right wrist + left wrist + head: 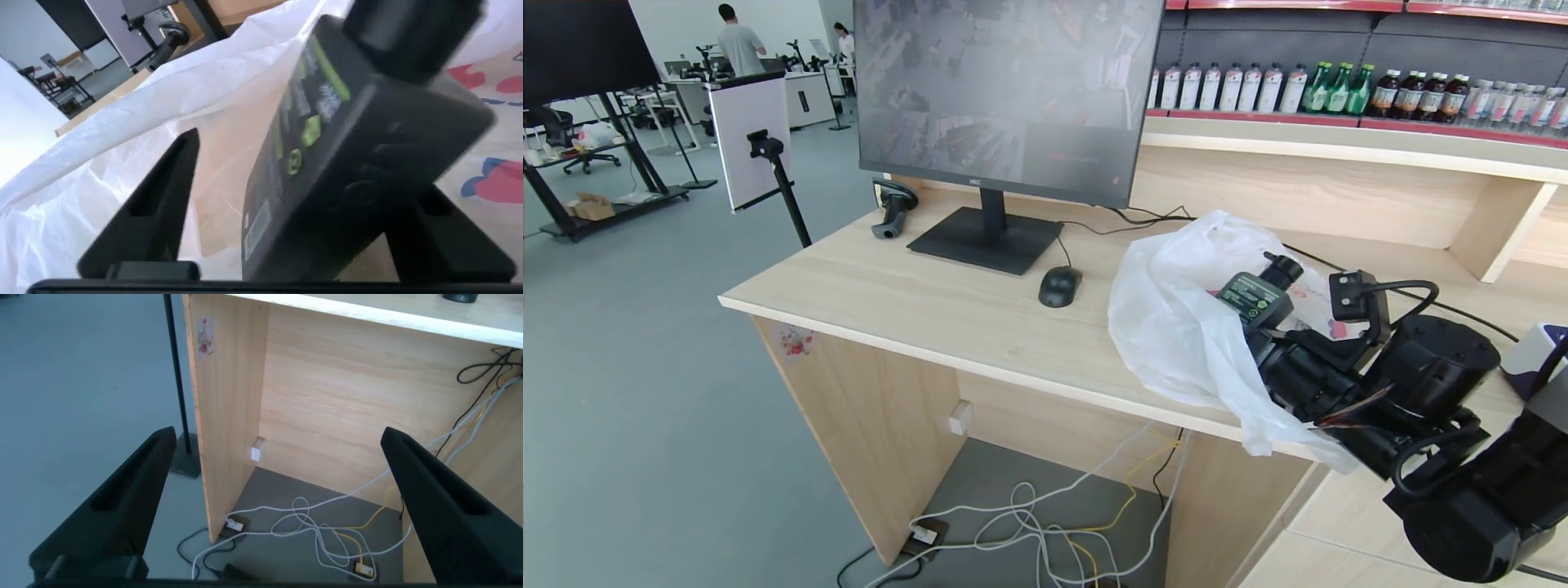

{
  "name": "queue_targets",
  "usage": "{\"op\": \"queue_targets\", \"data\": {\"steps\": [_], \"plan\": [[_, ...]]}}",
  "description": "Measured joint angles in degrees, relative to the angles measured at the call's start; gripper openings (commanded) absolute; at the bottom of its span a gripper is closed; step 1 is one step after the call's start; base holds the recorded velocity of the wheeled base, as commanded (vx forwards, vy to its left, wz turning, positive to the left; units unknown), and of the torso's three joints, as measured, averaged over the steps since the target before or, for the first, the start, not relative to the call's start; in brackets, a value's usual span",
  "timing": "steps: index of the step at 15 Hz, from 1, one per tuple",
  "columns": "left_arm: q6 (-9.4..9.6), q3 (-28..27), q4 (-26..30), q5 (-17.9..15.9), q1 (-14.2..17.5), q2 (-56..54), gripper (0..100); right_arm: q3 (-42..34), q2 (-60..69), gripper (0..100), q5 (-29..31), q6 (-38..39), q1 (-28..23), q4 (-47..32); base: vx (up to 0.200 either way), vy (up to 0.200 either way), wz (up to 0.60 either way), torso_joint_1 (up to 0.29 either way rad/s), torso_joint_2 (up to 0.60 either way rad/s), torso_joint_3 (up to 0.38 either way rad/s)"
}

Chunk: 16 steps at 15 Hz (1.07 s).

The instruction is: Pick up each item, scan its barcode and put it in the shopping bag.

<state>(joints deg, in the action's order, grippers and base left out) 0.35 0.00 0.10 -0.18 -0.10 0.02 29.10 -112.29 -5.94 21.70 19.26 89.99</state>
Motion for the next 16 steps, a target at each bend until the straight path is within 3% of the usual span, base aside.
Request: {"op": "queue_targets", "data": {"steps": [16], "plan": [[0.09, 0.00, 0.00, 0.00, 0.00, 0.00, 100, 5.79, 0.11, 100, -0.22, -12.53, -6.92, -0.05, 0.000, 0.000, 0.00, 0.000, 0.00, 0.000]]}}
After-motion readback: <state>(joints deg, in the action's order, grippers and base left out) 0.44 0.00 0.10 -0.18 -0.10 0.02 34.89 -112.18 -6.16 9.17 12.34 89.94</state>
